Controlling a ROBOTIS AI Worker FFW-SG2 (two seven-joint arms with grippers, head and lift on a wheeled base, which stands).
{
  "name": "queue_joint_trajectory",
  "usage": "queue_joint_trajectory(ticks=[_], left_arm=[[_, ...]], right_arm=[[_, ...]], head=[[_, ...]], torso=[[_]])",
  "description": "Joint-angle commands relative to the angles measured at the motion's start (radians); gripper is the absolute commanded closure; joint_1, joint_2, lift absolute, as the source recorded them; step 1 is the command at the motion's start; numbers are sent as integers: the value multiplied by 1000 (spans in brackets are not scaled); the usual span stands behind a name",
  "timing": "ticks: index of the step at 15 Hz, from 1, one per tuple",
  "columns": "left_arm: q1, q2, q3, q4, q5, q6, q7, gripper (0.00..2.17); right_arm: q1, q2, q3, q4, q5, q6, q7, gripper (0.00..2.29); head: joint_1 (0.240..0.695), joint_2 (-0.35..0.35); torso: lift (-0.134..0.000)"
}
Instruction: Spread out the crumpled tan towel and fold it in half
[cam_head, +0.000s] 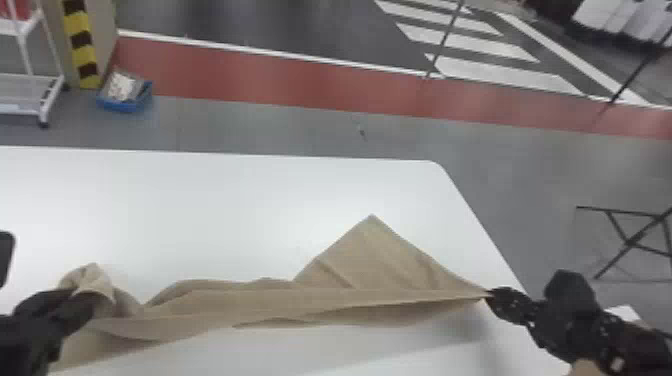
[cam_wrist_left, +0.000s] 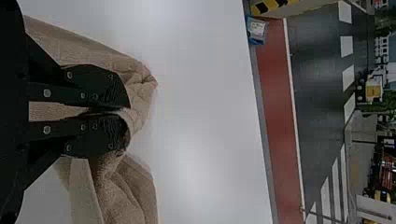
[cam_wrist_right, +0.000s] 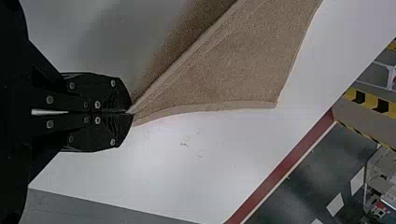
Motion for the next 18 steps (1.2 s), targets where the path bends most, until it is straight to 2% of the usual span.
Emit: queue_joint_trajectory(ticks=[1, 3, 5, 7, 10, 12, 13, 16, 18], left_arm=[[67, 0, 43, -5, 23, -53, 49, -2], [88, 2, 69, 6, 23, -59, 127, 2], [98, 2, 97, 4, 26, -53, 158, 9], [111, 2, 138, 4, 26, -44, 164, 9], [107, 2, 172, 1, 3, 122, 156, 56], [121, 2, 192, -9, 3, 122, 139, 103], [130, 5, 200, -20, 3, 110, 116, 147], [187, 17, 235, -55, -5, -105, -4, 211], [207, 38, 246, -69, -25, -182, -152, 215]], right_arm=[[-1, 0, 0, 0, -2, 0, 0, 1575], [-4, 0, 1, 0, -2, 0, 0, 1578], [-4, -2, 0, 0, 0, 0, 2, 1575], [-4, -3, -8, 6, -2, -3, 2, 1578], [-4, -8, -9, 15, -8, -12, 2, 1575], [-3, -8, -9, 20, -8, -24, 2, 1578], [-4, -8, -8, 23, -8, -24, 0, 1575], [-4, -8, -8, 26, -8, -24, 0, 1575], [-4, -8, -5, 26, -8, -24, 0, 1575]], head=[[695, -350], [695, -350], [695, -350], [695, -350], [695, -350], [695, -344], [695, -340], [695, -339], [695, -343]], torso=[[-124], [-124], [-124], [-124], [-124], [-124], [-124], [-124], [-124]])
